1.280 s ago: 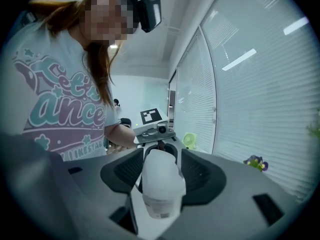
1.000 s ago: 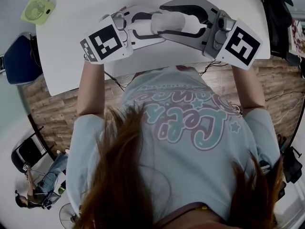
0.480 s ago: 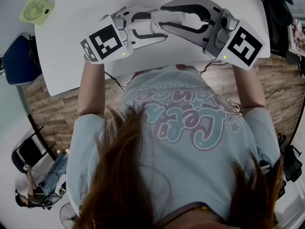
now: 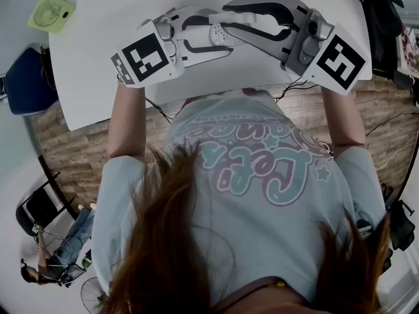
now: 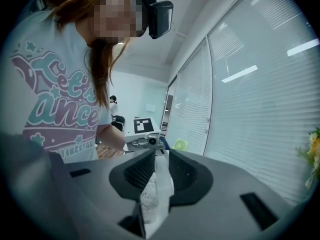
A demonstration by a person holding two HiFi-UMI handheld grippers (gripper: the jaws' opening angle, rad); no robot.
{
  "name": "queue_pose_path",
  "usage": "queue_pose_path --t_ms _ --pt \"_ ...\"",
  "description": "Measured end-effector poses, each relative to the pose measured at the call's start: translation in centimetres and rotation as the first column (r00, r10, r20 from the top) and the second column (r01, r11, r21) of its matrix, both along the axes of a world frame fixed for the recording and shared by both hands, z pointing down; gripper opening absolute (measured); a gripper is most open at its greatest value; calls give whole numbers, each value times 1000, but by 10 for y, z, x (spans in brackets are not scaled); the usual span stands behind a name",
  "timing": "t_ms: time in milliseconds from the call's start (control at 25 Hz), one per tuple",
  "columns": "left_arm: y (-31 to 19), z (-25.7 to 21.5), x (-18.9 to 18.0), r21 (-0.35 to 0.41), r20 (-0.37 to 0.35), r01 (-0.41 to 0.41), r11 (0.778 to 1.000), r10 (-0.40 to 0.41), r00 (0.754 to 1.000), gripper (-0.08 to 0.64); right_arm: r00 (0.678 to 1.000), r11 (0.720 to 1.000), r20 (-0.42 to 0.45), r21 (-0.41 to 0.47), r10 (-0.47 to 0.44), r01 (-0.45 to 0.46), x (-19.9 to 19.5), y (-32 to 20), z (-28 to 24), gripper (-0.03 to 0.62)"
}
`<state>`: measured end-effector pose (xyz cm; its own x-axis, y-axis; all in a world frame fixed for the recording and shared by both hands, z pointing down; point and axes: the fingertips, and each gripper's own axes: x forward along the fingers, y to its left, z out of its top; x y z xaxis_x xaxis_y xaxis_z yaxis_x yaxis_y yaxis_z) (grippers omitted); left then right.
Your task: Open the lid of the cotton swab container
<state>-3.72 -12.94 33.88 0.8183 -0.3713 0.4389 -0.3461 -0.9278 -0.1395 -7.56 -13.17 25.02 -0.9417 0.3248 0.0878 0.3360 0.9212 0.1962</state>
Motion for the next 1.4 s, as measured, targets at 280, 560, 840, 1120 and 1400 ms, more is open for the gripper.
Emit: queue_pose_path --t_ms 280,560,840,1120,1400 --pt "5 -5 6 17 -16 -5 1000 5 1000 189 1000 1000 20 -10 -4 4 3 1 -5 84" --pt "7 -9 7 19 -39 -13 1000 14 999 189 999 1000 32 -31 -4 5 -1 -3 -9 83" --pt "9 -12 6 16 -66 -20 1000 21 998 189 1000 999 29 -38 -3 5 -6 -7 -10 81" --pt "8 -13 6 11 -88 -16 1000 17 996 189 999 998 45 -62 4 -1 -10 -13 -9 81" --pt "7 -12 6 8 -92 7 1000 -6 996 189 999 997 43 -77 19 -15 -10 -15 -6 97"
